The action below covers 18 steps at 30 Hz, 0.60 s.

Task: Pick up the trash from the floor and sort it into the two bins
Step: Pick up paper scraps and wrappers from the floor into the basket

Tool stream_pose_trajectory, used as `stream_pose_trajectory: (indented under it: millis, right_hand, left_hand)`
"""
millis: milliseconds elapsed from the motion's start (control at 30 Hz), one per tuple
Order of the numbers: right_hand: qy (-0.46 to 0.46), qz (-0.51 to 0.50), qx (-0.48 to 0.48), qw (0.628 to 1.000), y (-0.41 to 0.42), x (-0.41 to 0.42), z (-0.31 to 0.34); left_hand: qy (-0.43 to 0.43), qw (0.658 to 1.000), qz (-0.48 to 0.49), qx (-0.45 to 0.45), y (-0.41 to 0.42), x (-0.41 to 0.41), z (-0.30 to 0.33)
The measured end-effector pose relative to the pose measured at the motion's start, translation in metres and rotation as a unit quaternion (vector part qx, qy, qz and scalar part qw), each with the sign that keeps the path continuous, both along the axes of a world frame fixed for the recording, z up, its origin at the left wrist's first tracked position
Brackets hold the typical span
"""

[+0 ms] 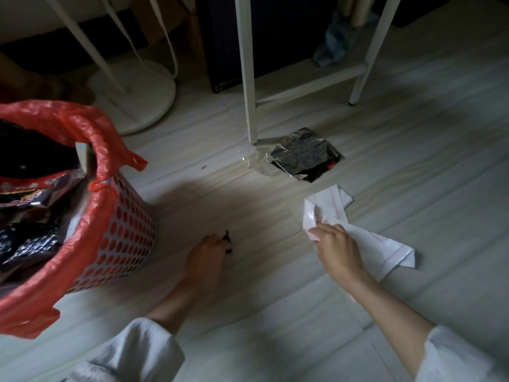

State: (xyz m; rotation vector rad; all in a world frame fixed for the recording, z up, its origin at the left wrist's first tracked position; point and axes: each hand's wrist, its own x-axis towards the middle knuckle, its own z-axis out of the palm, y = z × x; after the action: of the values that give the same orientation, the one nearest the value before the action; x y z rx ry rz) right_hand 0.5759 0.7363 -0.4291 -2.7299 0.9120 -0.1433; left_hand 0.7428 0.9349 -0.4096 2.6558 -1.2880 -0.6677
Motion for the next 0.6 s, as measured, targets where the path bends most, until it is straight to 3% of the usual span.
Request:
stream_pose_trajectory:
  millis: [67, 200, 300, 367, 467, 600]
  right_hand:
    - [-0.03, 0.002, 0.027, 0.999, 0.01, 0.007, 0.013]
    - [-0.176, -0.018, 0.062, 0.982, 0.035, 0.031, 0.066]
    - [-0.255, -0.073, 0.114, 0.958, 0.038, 0.057, 0.108]
    - [-0.319, -0.022, 0.171, 0.932, 0.072, 0.098, 0.175]
    - [-0.368, 0.015, 0.172, 0.914, 0.08, 0.128, 0.217]
    - [-0.429, 0.112, 0.178, 0.879, 0.126, 0.168, 0.271]
  left_hand:
    - [-0.004, 0.998, 0.008, -0.055, 0.0, -0.001, 0.011]
    - [-0.008, 0.982, 0.0, -0.187, 0.001, -0.003, 0.057]
    - [-0.081, 0.957, -0.014, -0.277, -0.013, 0.0, 0.098]
    - [-0.189, 0.914, 0.021, -0.358, 0.024, 0.02, 0.165]
    - [-0.298, 0.87, 0.048, -0.39, 0.031, 0.039, 0.203]
    - [-0.334, 0.846, 0.14, -0.392, 0.091, 0.081, 0.23]
